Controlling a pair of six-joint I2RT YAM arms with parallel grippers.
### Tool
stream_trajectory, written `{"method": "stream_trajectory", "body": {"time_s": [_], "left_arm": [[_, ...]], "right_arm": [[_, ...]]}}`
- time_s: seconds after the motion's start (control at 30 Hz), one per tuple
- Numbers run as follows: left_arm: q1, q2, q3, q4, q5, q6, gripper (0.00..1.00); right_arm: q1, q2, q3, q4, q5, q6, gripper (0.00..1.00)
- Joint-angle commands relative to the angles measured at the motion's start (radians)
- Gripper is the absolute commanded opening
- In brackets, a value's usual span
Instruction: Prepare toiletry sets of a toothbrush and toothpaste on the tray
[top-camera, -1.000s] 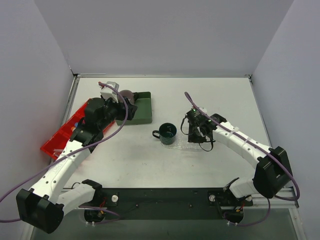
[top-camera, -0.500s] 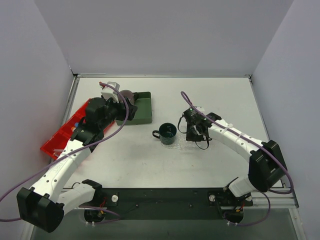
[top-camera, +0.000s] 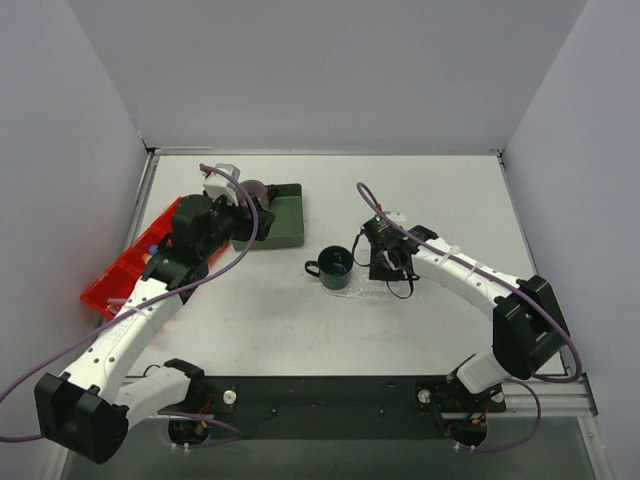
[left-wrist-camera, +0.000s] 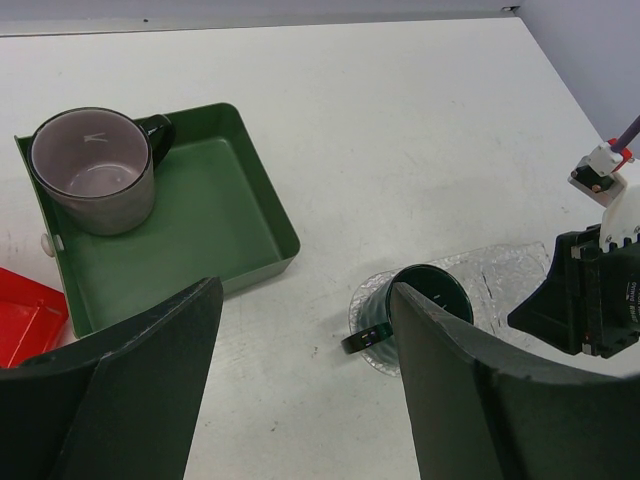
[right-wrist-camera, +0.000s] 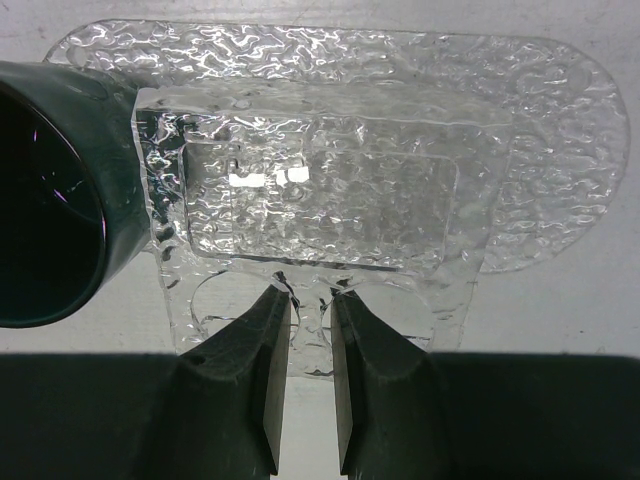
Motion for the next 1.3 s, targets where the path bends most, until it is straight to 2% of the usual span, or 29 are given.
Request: {"method": "stream_trajectory", "body": {"time_s": [0.0,1.03,1.27], "left_arm": [[0.003,0.0,0.02,0.013,0.003,0.009,0.78],[0.003,0.003,0.02,0.011,0.01,0.004,0.78],[0.003,0.004,0.022,0.013,0.012,0.004,0.78]], "right_arm": [[0.007,0.005,0.026,0.009,0.034,-0.004,0.0],[0.016,0.028,0.023,0.006,0.05,0.03,0.0],[0.016,0.028,0.028,-0.003,0.065,0.03,0.09]]}}
